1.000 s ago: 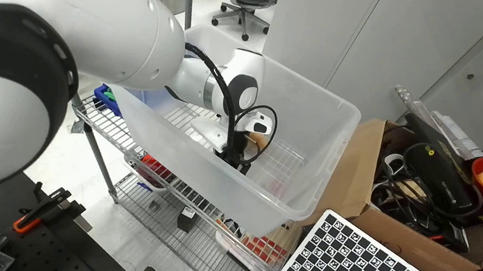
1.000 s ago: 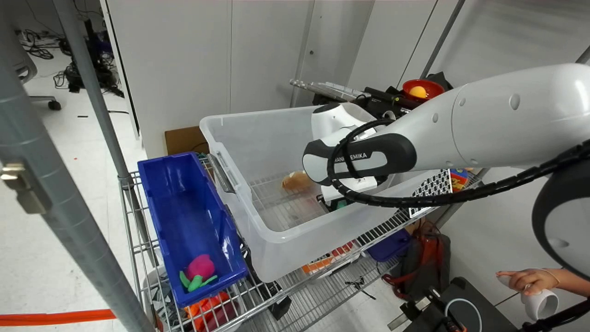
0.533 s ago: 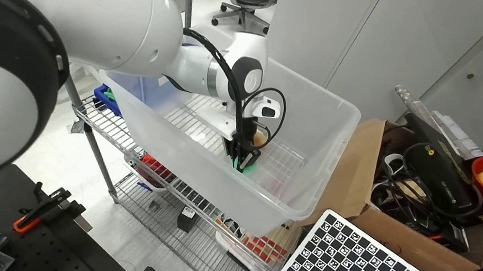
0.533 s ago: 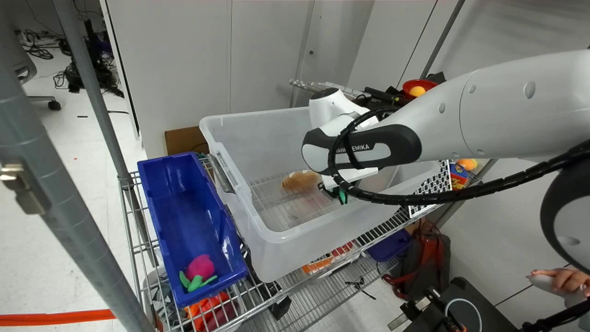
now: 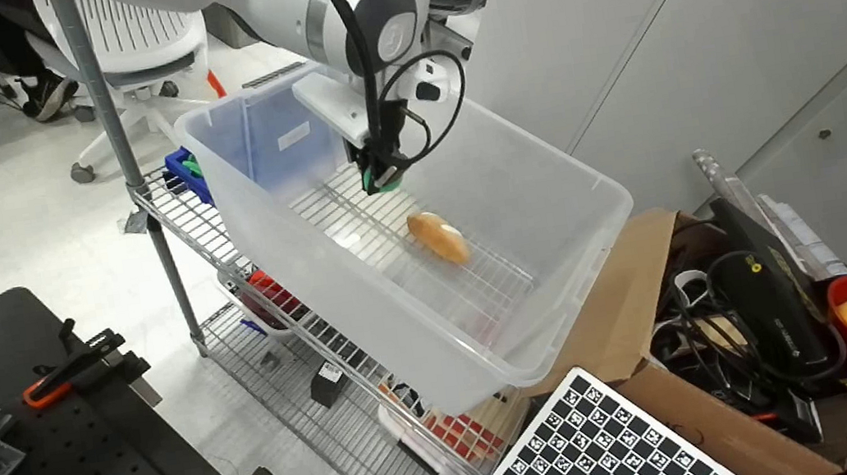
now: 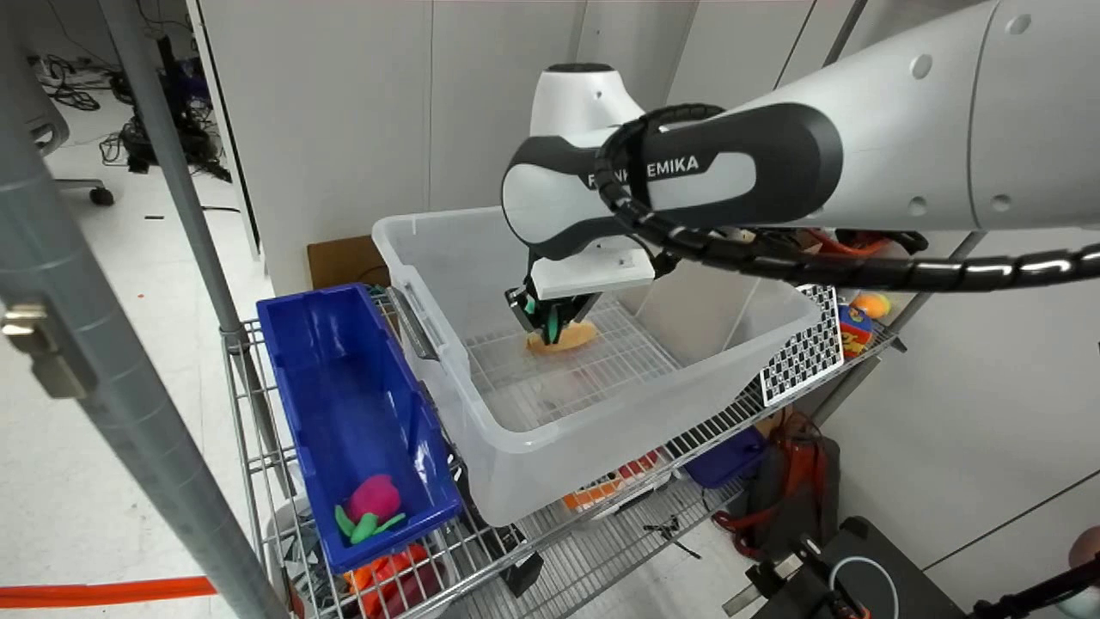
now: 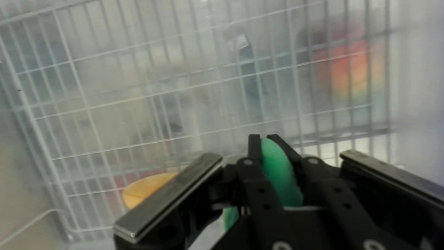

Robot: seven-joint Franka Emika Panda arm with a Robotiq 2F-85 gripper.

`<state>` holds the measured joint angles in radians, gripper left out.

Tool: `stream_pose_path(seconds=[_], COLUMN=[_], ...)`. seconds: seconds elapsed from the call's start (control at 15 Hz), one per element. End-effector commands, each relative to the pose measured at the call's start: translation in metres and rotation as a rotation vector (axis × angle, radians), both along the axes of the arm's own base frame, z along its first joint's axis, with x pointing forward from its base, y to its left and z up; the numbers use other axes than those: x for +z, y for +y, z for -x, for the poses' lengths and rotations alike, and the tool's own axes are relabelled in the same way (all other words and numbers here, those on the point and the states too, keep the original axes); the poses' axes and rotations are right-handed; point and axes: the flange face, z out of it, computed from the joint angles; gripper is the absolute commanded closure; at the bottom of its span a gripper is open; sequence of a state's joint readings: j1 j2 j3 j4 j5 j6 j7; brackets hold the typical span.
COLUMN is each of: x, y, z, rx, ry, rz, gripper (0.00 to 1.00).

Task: Move the green plush toy to the left.

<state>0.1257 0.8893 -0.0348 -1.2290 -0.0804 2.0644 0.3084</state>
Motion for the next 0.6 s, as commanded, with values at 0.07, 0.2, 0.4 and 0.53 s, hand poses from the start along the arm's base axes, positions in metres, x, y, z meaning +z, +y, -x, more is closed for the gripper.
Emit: stream_pose_path(seconds=[0.07,0.2,0.4,0.53], x=[0.002,-0.01,-0.032,-0.049], y=[0.037,0.046,0.056,0.055], z=[0.039,0.06,0.079,0.09], rx=[0.067,0.083,0.105,0.113], ry=[0.077,0.137,0.19,0.213], rz=[-0.136,-0.145,-0.164,-0.177], gripper=[0.97,0.97,0.97,0.97])
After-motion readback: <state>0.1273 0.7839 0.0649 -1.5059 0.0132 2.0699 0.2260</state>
